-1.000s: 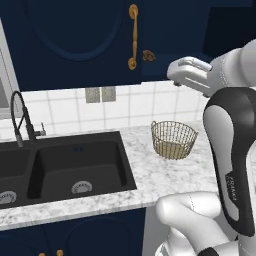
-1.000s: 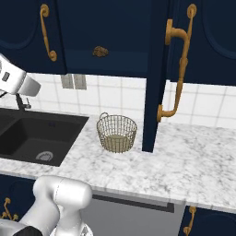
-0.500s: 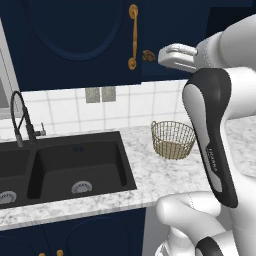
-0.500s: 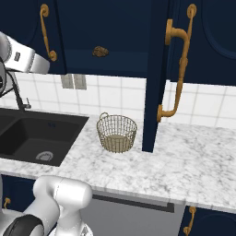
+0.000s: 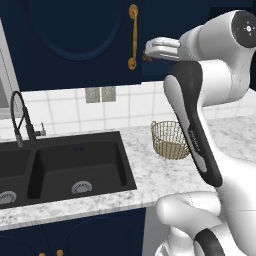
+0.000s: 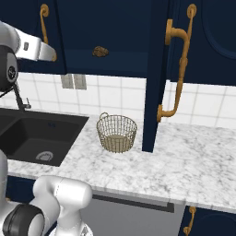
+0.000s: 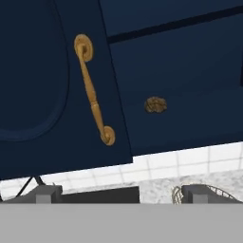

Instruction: Open the cabinet, pick up the bread from the cabinet and place it in the basket. Then move the basket to the dining counter.

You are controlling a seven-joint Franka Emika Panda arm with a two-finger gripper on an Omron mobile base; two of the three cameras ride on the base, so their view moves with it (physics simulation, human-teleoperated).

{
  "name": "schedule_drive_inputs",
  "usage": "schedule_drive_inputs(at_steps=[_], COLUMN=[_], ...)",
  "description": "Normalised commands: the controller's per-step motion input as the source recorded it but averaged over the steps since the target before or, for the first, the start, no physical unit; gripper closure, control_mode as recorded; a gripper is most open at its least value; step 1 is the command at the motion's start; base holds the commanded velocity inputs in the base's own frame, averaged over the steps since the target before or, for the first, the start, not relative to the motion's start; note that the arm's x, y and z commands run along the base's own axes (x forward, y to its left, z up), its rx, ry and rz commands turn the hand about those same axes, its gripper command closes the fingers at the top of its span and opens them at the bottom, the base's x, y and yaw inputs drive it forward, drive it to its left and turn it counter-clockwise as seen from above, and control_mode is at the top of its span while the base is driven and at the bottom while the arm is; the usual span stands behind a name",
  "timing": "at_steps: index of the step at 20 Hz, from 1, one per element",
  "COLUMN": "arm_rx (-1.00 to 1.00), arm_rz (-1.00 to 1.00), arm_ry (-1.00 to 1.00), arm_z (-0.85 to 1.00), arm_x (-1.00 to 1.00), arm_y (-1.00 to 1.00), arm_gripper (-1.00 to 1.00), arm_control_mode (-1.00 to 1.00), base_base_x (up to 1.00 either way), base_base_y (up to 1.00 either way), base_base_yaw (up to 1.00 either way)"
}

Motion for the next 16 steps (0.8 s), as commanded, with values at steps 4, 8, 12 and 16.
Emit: schedule_drive_inputs(at_steps=[4,8,12,16], arm_rx=[-0.07,-0.05,-0.05,-0.05], arm_rz=[-0.01,-0.03,0.00,0.00], arm_ry=[0.00,0.00,0.00,0.00], arm_z=[0.02,0.01,0.00,0.00], arm_x=[0.50,0.51,0.51,0.51], arm_y=[0.59,0.30,0.00,-0.09], arm_gripper=[-1.00,-1.00,-1.00,-1.00], arm_control_mode=[-1.00,-1.00,-1.00,-1.00], base_base_x=[0.00,0.00,0.00,0.00], base_base_y=[0.00,0.00,0.00,0.00], base_base_yaw=[0.00,0.00,0.00,0.00])
